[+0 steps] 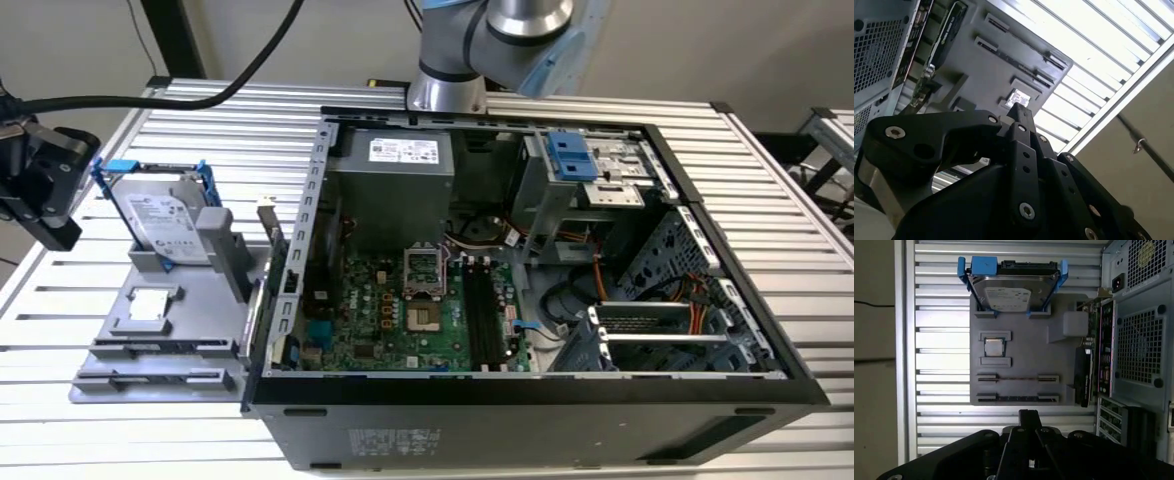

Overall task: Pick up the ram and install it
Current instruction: 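Reach for the ram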

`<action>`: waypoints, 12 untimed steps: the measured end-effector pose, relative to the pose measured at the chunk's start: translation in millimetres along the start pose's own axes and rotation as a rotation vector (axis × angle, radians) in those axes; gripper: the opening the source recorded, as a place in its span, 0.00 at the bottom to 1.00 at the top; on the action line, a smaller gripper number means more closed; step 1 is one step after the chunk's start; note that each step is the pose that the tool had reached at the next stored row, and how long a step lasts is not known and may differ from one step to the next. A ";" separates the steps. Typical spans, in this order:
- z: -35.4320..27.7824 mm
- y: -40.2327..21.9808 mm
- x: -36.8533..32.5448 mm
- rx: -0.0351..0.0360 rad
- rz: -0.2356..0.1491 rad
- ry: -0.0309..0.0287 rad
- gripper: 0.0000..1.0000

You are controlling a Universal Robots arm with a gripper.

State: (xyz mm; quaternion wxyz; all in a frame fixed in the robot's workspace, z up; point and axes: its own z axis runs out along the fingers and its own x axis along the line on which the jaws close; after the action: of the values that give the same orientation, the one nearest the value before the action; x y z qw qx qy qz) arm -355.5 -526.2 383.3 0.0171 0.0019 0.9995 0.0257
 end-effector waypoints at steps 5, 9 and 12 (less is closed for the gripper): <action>0.0 0.0 0.0 -0.0001 0.000 0.0002 0.00; 0.0 0.0 0.0 -0.0001 0.000 0.0002 0.00; 0.0 0.0 0.0 -0.0001 0.000 0.0002 0.00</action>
State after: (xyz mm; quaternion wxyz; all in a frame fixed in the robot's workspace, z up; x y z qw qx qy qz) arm -355.5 -526.2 383.3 0.0170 0.0017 0.9995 0.0258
